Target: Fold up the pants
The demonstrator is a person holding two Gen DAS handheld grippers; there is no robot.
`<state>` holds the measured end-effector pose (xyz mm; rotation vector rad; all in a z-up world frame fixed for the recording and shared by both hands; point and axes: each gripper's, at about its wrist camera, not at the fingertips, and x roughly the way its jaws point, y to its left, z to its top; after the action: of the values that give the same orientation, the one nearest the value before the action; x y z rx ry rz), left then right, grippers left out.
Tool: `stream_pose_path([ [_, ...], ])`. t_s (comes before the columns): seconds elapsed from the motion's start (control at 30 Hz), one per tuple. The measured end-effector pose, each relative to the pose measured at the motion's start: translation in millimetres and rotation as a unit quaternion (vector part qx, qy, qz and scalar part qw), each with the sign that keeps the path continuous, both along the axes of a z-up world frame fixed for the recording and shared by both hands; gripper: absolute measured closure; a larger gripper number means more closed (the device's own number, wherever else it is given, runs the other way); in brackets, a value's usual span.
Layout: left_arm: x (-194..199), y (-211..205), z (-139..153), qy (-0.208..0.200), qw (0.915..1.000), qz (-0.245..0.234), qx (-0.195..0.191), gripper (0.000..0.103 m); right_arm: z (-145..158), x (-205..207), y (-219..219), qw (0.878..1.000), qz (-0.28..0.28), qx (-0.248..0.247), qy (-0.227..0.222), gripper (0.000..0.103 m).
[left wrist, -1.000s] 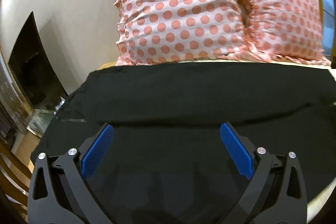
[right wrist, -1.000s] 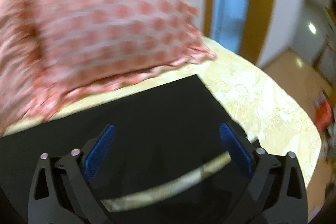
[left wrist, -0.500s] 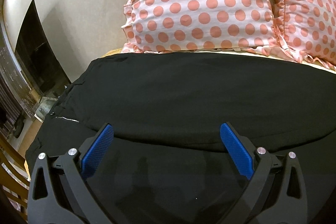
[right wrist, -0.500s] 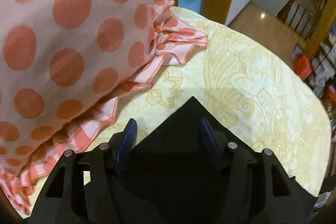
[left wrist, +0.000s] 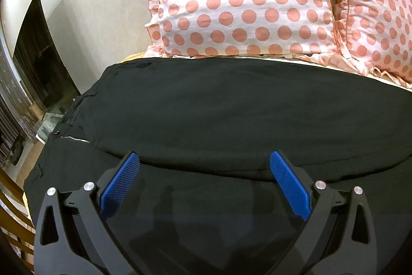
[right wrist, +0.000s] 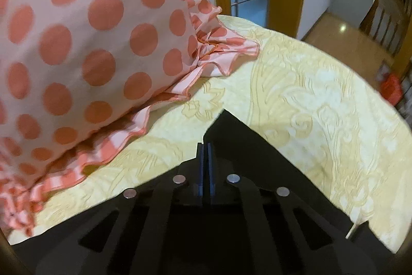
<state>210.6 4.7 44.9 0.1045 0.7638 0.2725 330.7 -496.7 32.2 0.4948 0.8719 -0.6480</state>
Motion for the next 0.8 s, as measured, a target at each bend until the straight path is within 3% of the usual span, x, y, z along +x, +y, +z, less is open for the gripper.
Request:
stream_pose_path([
  [0.4, -26.8, 3.9, 12.9, -0.024, 0.9997, -0.005, -0.002, 0.002, 42.5, -150.7, 25.4, 0.988, 0.069, 0.04, -0.13, 0.101],
  [0.63, -40.0, 12.2, 19.2, -0.034, 0.9994, -0.001, -0.009, 0.002, 17.1, -254.7, 38.2, 0.984, 0.067, 0.087, -0.143, 0.101],
  [0.8, -43.8, 14.7, 23.3, -0.037, 0.999, -0.005, -0.024, 0.002, -7.3, -272.8, 36.5, 0.979, 0.069, 0.135, -0.134, 0.101],
])
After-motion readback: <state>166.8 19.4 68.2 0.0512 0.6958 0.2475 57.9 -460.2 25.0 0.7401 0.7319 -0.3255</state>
